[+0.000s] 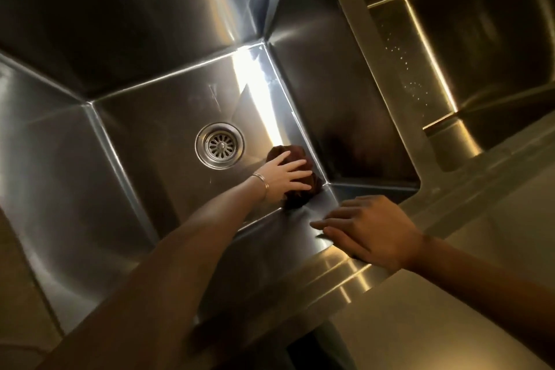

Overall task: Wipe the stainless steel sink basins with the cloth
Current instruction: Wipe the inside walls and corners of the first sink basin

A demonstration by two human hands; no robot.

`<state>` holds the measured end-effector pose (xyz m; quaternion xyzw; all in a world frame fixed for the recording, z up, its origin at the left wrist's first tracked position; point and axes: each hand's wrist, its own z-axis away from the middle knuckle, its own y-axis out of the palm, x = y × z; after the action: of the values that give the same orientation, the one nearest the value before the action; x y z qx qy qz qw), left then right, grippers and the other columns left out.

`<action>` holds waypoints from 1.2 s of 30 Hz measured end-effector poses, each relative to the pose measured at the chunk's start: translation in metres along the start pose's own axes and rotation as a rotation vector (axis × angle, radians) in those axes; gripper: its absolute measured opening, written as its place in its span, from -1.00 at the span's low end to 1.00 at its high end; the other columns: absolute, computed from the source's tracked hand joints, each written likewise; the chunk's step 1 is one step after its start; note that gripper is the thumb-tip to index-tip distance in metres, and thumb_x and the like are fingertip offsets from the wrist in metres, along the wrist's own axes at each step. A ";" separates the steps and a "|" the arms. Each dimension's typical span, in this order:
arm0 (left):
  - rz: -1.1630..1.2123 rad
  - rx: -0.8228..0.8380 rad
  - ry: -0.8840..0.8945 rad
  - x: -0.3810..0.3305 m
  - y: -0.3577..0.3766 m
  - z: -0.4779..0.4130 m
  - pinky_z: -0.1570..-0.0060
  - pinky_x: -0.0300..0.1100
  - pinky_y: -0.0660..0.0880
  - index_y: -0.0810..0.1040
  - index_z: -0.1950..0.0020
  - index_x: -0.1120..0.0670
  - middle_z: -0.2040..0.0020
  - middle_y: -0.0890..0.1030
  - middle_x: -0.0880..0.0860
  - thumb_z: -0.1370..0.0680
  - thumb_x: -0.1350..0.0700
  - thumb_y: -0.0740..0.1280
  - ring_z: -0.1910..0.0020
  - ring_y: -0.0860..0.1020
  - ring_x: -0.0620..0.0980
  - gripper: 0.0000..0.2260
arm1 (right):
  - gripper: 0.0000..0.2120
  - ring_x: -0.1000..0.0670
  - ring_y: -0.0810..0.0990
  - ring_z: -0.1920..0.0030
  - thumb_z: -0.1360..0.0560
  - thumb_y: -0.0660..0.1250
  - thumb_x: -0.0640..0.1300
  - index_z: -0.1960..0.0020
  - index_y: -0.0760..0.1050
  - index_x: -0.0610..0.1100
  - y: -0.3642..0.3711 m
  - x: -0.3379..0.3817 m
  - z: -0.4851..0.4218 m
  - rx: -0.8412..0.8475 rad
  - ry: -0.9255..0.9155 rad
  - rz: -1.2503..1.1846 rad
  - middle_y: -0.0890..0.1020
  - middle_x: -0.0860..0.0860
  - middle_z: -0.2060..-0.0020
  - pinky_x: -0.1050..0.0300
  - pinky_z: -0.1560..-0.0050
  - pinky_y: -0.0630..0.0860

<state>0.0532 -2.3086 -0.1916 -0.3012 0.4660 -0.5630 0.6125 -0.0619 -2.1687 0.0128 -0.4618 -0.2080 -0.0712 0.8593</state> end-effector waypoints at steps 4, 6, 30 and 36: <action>-0.062 0.027 0.079 0.016 0.022 -0.026 -0.39 0.29 -0.10 -0.02 -0.49 -0.25 -0.56 -0.11 -0.05 -0.51 -0.05 0.30 -0.51 -0.19 0.15 -0.34 | -0.41 0.17 0.59 -0.04 -0.60 -0.27 0.20 -0.28 0.48 0.12 0.002 -0.002 -0.003 0.013 -0.021 -0.015 0.64 0.14 -0.08 0.19 -0.01 0.51; -0.024 -0.013 -0.005 0.025 0.026 -0.031 -0.38 0.31 -0.10 -0.06 -0.46 -0.29 -0.55 -0.12 -0.07 -0.50 -0.05 0.32 -0.51 -0.21 0.14 -0.31 | -0.47 0.16 0.61 0.01 -0.63 -0.19 0.16 -0.23 0.52 0.10 0.003 -0.003 -0.003 -0.004 -0.036 -0.013 0.66 0.13 -0.03 0.19 0.06 0.54; 0.241 -0.104 -0.534 0.021 0.030 -0.031 -0.23 0.51 -0.20 -0.02 -0.45 -0.32 -0.53 -0.26 -0.04 -0.56 -0.03 0.21 -0.45 -0.34 0.27 -0.43 | -0.63 -0.06 0.64 -0.05 -0.47 0.15 -0.03 -0.06 0.65 -0.14 -0.102 -0.119 -0.052 -0.019 -0.485 0.497 0.70 0.00 0.06 0.07 -0.11 0.33; 0.184 -0.094 -0.071 0.006 0.042 -0.029 -0.26 0.47 -0.20 0.11 -0.46 -0.27 -0.55 -0.12 -0.02 -0.57 0.00 0.20 -0.49 -0.23 0.28 -0.49 | -0.51 -0.03 0.47 -0.05 -0.57 -0.04 -0.02 -0.04 0.66 -0.13 -0.097 -0.128 -0.052 -0.109 -0.548 0.460 0.69 0.01 0.11 0.05 -0.08 0.34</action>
<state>0.0433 -2.3019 -0.2420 -0.3054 0.4956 -0.4709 0.6629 -0.1932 -2.2746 0.0073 -0.5434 -0.3172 0.2392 0.7395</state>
